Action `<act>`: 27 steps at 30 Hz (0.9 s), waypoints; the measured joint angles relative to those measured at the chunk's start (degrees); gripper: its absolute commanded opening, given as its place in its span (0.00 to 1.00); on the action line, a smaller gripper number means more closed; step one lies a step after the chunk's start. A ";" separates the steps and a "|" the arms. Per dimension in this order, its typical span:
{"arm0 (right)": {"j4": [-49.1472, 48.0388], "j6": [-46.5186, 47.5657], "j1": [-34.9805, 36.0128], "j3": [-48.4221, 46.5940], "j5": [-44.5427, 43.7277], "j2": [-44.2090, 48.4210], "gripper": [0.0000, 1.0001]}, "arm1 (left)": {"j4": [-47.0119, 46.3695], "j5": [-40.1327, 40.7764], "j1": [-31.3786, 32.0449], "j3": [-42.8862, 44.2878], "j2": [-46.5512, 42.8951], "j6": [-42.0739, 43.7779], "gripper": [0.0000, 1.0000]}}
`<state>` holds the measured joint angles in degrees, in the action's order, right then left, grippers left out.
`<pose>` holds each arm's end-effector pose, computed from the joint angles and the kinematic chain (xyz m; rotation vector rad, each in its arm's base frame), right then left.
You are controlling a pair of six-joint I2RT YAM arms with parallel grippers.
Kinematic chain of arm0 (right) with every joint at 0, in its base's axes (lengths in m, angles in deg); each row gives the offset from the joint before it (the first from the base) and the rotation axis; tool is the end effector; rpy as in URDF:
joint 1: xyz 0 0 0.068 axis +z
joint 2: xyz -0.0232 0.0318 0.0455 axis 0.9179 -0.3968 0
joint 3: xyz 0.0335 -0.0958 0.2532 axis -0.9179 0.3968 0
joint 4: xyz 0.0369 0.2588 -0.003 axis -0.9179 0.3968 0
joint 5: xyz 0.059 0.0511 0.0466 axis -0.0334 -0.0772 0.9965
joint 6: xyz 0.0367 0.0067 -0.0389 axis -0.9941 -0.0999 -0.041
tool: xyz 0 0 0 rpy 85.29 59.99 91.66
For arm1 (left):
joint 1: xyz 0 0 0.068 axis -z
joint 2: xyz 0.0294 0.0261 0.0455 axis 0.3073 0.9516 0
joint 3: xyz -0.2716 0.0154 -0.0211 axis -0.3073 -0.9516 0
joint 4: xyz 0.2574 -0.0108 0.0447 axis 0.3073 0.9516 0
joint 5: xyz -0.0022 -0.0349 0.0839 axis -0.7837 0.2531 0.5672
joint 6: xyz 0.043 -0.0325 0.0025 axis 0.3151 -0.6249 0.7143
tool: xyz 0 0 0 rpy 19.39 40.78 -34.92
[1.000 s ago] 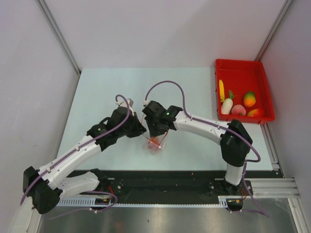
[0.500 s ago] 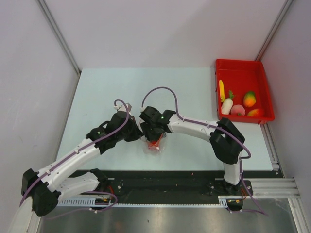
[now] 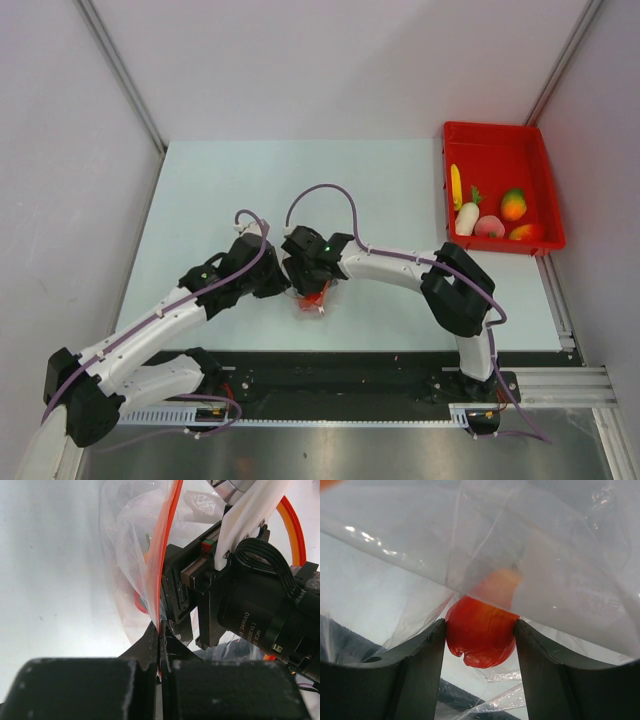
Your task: Open the zip-top bag and remove the fake food
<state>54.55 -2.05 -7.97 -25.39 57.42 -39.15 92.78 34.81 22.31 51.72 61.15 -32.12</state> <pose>0.2176 0.3535 0.1961 -0.7112 2.6454 0.3831 0.1561 -0.1278 0.2575 -0.1873 2.4657 -0.5978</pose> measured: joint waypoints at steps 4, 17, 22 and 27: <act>-0.46 0.04 0.07 -0.02 -0.20 -0.48 0.68 | 0.22 0.46 0.00 -0.39 -0.13 0.11 0.00; -0.35 1.25 1.16 1.51 -2.14 -2.82 0.50 | -0.96 -0.70 0.09 -1.07 -0.48 0.35 0.00; 0.96 1.46 0.61 3.04 -3.04 1.79 0.44 | -2.82 -1.42 0.11 -0.92 -0.87 -0.20 0.00; 2.64 1.90 -2.25 3.43 -2.58 8.26 0.43 | -8.31 -2.49 0.31 1.03 -2.14 -1.16 0.00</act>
<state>57.20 -0.15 -10.22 -21.96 54.84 -30.88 84.48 32.32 22.62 52.75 59.00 -33.28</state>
